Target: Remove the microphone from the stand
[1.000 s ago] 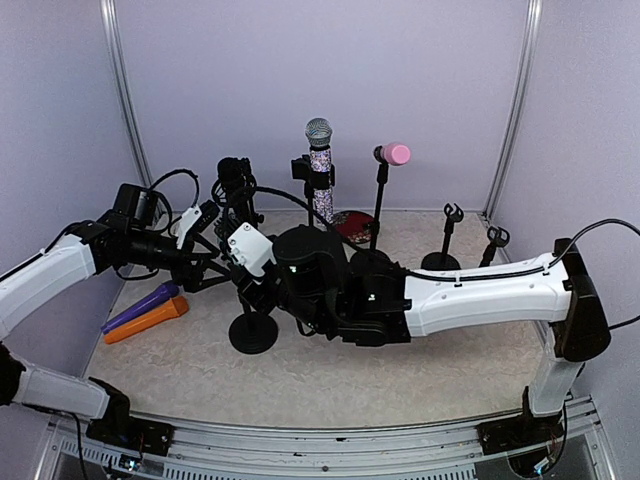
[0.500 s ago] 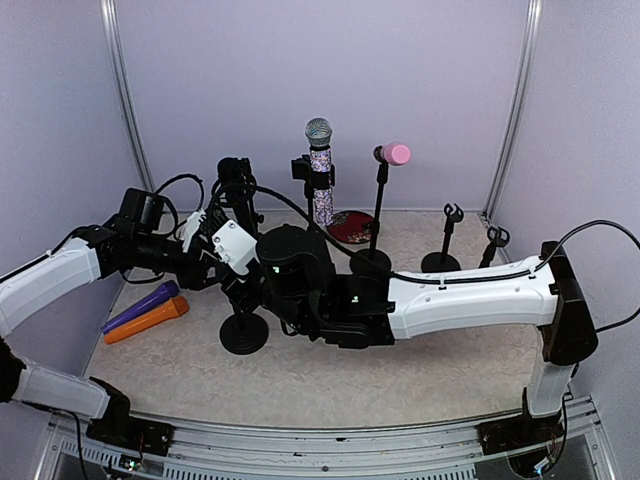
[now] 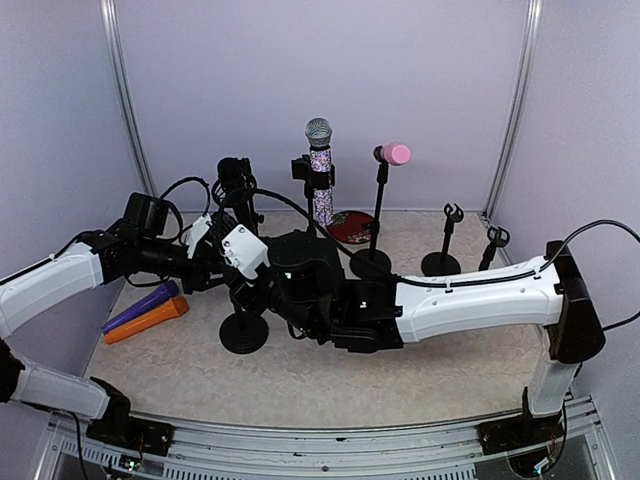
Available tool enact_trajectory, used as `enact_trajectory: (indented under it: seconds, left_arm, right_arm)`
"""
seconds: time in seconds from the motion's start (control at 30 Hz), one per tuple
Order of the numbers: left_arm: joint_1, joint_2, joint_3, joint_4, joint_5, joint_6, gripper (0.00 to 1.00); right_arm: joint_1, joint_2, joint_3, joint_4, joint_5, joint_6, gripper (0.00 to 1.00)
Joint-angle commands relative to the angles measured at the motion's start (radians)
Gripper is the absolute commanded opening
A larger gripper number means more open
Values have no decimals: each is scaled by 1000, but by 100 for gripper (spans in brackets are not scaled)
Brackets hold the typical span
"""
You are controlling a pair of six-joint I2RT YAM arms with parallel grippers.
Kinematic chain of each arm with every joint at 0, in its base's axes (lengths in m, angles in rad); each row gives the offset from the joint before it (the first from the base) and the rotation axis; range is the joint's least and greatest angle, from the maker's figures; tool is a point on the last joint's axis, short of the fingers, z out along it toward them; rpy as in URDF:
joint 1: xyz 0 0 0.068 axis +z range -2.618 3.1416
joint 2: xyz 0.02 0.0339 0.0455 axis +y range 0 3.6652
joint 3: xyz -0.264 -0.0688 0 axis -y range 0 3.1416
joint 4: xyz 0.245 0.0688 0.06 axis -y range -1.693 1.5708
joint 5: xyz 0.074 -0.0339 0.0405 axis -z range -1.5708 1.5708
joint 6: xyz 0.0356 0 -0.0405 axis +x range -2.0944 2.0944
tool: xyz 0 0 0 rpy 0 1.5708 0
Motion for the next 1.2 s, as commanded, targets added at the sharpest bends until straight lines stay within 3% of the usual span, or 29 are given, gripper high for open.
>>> enact_trajectory:
  seconds: [0.0,0.7,1.17]
  left_arm:
    - [25,9,-23,74,-157,-7,0]
    - [30,17,-111,149,-253,-41,0]
    - [51,46,-133,189,-364,-67,0]
  right_arm:
    - [47,-118,-36,66,-98,51,0]
    - [180,-228,-59,17,17,11,0]
    - [240,-301,-60,-121,88,53,0]
